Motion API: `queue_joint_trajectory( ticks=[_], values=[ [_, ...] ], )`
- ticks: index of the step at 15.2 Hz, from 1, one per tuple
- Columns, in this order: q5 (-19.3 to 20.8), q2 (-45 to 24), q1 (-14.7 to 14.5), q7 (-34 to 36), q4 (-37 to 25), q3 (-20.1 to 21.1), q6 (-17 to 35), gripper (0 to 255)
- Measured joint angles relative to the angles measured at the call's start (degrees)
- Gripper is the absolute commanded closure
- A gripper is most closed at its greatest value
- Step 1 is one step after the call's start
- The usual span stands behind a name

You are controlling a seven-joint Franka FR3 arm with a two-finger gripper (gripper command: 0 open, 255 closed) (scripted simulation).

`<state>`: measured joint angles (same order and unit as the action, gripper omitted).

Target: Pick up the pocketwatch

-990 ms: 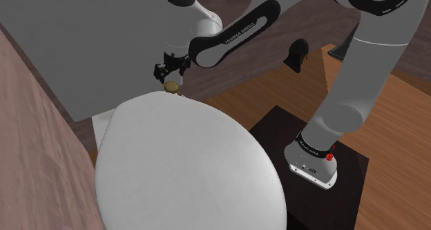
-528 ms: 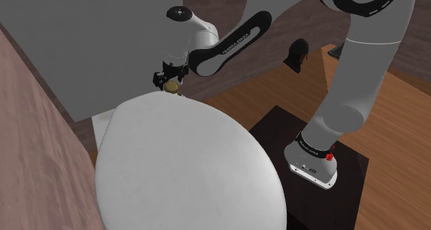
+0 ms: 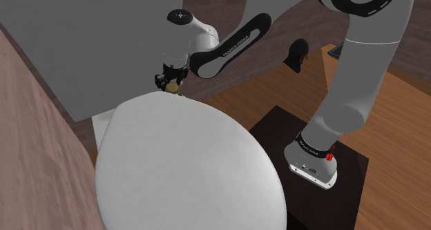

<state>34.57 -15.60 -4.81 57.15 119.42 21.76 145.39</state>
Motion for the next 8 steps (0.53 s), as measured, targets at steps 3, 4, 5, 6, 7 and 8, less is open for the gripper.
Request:
queue_joint_trajectory(
  ticks=[3, 4, 5, 6, 7, 8],
  values=[
    [0.03, -0.06, 0.00, -0.01, -0.04, -0.02, 0.00, 255],
    [-0.07, -0.15, 0.02, -0.15, -0.21, 0.01, -0.14, 255],
    [-0.43, 0.03, 0.10, -0.51, -0.39, 0.14, -0.47, 255],
    [-0.94, 0.42, 0.22, -0.95, -0.49, 0.35, -0.90, 255],
    [-1.62, 0.86, 0.43, -1.66, -0.75, 0.58, -1.46, 255],
    [-2.18, 1.37, 0.58, -2.15, -0.76, 0.78, -1.85, 255]
  ],
)
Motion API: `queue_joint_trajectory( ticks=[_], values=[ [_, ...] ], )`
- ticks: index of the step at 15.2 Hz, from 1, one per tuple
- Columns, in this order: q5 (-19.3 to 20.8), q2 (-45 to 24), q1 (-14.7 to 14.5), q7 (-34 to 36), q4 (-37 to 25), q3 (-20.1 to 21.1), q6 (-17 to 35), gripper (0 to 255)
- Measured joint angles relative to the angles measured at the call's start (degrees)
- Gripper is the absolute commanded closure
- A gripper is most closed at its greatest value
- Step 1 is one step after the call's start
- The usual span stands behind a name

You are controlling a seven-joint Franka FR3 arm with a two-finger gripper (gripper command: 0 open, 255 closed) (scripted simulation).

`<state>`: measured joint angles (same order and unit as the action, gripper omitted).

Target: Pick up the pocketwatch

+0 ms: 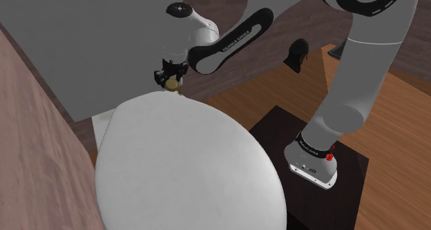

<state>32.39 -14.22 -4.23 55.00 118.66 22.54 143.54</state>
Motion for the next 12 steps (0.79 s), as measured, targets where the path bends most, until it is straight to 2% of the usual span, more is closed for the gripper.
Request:
queue_joint_trajectory(
  ticks=[12],
  values=[
    [-6.37, 5.01, 1.12, -5.70, -2.64, 1.93, -6.35, 255]
  ],
)
